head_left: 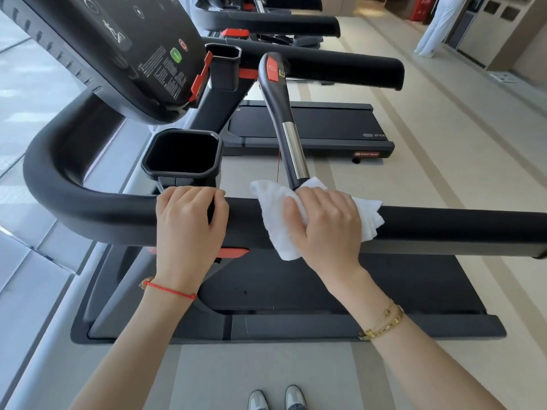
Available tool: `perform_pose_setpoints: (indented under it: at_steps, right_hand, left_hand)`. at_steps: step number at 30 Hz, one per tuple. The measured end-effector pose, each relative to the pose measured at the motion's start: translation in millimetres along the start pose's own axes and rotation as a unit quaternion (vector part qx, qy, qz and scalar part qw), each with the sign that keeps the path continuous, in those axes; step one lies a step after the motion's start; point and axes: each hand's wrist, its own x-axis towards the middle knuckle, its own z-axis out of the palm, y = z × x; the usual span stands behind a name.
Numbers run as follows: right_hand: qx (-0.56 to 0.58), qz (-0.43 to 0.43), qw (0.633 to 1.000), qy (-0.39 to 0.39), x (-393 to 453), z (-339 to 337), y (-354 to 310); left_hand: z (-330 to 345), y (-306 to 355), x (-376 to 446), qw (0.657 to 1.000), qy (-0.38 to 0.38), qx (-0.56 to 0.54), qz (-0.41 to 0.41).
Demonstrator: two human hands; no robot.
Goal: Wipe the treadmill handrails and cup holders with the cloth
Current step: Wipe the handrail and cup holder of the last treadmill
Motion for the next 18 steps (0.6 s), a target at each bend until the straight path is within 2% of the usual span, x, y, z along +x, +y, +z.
perform_pose_setpoints:
  at_steps: [8,13,18]
  right_hand:
    - [0.035,-0.019,0.999,0.014,2.3,9.7,-28.4]
    - [0.043,-0.051,0.998,0.005,2.1,7.2,-14.9]
    - [0.048,-0.025,0.999,-0.004,1.9,-0.8,7.1]
  left_hand:
    - [7.2,20.2,4.8,1.000,-0.005,-0.001,-0.008]
    - [8.5,20.6,2.4,1.000,-0.020,-0.006,0.000]
    - [16.9,37.6,6.7,0.998,-0.041,-0.048,0.022]
